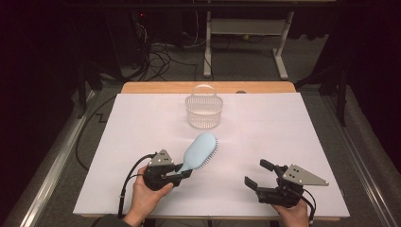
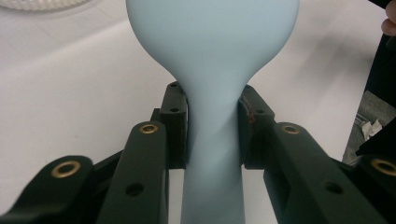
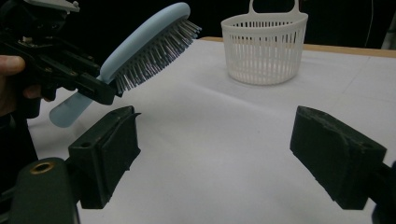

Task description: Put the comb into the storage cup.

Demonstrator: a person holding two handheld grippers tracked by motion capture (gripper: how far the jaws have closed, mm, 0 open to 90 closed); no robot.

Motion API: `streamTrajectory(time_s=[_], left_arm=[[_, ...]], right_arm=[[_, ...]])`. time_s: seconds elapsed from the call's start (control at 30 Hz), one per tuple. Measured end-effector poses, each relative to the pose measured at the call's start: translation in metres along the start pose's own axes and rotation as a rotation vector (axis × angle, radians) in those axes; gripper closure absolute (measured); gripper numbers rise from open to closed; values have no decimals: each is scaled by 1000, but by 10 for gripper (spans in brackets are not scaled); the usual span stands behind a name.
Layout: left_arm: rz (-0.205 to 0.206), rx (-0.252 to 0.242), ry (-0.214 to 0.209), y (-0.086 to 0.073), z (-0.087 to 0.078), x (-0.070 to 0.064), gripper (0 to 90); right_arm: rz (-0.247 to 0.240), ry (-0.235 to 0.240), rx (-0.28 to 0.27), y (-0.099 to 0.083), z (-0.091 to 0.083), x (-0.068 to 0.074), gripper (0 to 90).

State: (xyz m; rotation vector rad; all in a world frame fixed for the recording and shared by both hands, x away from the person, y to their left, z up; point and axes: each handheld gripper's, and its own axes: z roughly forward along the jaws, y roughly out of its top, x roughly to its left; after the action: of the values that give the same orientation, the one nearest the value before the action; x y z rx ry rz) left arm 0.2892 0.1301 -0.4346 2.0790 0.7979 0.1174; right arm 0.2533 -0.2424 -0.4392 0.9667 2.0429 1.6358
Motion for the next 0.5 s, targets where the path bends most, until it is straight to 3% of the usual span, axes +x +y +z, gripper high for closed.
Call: streamTrajectory(time_s=[0.13, 0.5], left_arm=[[4, -1, -6, 1, 3, -2, 692], [28, 5, -13, 6, 10, -8, 693]], right_arm=[[-23, 7, 2, 3, 6, 5, 161], [-28, 32, 14, 7, 17, 10, 161]])
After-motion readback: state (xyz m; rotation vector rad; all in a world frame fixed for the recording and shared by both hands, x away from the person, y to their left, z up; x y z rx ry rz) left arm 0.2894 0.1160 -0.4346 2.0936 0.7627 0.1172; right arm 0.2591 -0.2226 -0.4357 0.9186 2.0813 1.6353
